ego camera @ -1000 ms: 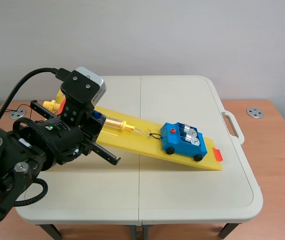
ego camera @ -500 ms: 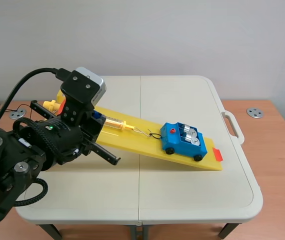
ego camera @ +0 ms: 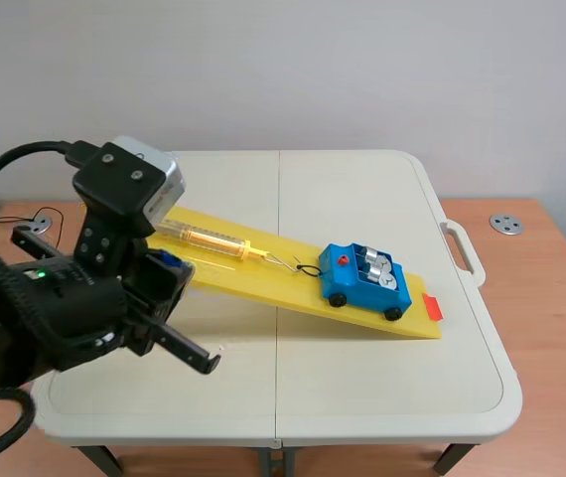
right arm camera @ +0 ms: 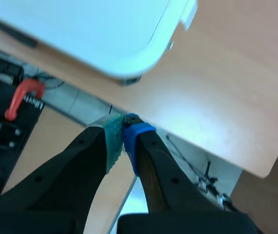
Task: Place the four metal weights on the blue cart on the ramp.
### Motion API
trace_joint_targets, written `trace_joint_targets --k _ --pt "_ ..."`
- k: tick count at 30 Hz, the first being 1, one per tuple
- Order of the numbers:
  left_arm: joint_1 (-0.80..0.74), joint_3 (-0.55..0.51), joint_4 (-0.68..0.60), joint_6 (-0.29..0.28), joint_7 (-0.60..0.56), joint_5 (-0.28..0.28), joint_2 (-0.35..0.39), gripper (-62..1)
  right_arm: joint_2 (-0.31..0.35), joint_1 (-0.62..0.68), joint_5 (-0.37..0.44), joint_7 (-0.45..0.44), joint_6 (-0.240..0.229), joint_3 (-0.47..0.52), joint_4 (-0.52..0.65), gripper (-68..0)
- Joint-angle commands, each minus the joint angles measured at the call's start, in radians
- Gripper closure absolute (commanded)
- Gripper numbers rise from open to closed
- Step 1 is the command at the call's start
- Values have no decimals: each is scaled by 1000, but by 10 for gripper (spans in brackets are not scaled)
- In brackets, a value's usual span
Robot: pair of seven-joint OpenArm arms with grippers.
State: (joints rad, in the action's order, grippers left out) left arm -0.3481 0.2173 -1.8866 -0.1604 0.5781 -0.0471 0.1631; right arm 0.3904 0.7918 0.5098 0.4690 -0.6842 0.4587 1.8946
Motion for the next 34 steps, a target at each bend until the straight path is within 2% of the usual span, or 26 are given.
trace_joint_targets --k 1,4,8,10,12,15,19,34 --pt "-92 -23 -180 9 -77 37 36 -188 31 -44 105 -119 -55 39 92 -126" --pt "-190 -23 -257 9 -68 37 56 -298 31 -81 124 -119 -61 39 92 -239" --pt "-297 -23 -330 9 -61 37 56 -503 18 -129 156 -124 -61 37 92 -415" --pt "-335 -23 -351 9 -61 37 56 -573 3 -148 157 -140 -61 35 92 -506" --pt "-361 -23 -362 10 -61 37 56 -618 -10 -161 158 -162 -61 35 92 -581" --pt "-384 -23 -364 36 -61 37 56 -623 -24 -169 186 -200 -61 31 92 -663" --pt "-388 -23 -364 69 -61 37 56 -623 -42 -177 196 -203 -61 30 92 -661" --pt "-386 -23 -364 69 -145 37 56 -623 -48 -177 201 -202 -61 18 92 -661"
